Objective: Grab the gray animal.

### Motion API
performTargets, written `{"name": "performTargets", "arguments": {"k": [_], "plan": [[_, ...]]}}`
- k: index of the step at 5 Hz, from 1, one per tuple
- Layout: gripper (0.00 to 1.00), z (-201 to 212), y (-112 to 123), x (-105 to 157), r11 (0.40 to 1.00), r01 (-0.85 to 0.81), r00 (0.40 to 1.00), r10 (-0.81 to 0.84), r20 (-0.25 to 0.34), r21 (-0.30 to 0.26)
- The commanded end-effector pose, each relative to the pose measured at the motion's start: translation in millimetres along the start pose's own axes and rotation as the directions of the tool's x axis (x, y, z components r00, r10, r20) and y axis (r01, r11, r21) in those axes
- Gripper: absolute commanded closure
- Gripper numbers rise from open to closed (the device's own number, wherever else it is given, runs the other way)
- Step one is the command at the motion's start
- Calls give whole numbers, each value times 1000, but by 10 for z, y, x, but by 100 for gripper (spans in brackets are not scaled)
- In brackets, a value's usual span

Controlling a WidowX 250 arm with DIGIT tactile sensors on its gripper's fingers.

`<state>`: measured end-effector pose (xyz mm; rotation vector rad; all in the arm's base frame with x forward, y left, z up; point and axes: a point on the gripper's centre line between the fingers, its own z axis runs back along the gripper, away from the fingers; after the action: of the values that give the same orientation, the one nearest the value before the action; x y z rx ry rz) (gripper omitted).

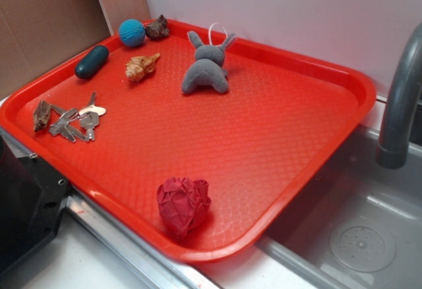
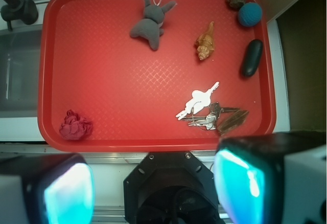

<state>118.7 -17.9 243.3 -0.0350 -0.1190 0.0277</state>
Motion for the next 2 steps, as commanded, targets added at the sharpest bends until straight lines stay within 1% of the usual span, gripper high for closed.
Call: {"name": "performTargets", "arguments": {"k": [1, 2], "plan": [[0, 0, 0, 0, 1000, 0, 1000, 0, 0, 0], [0, -550, 178, 442, 968, -242, 970, 239, 54, 60]]}}
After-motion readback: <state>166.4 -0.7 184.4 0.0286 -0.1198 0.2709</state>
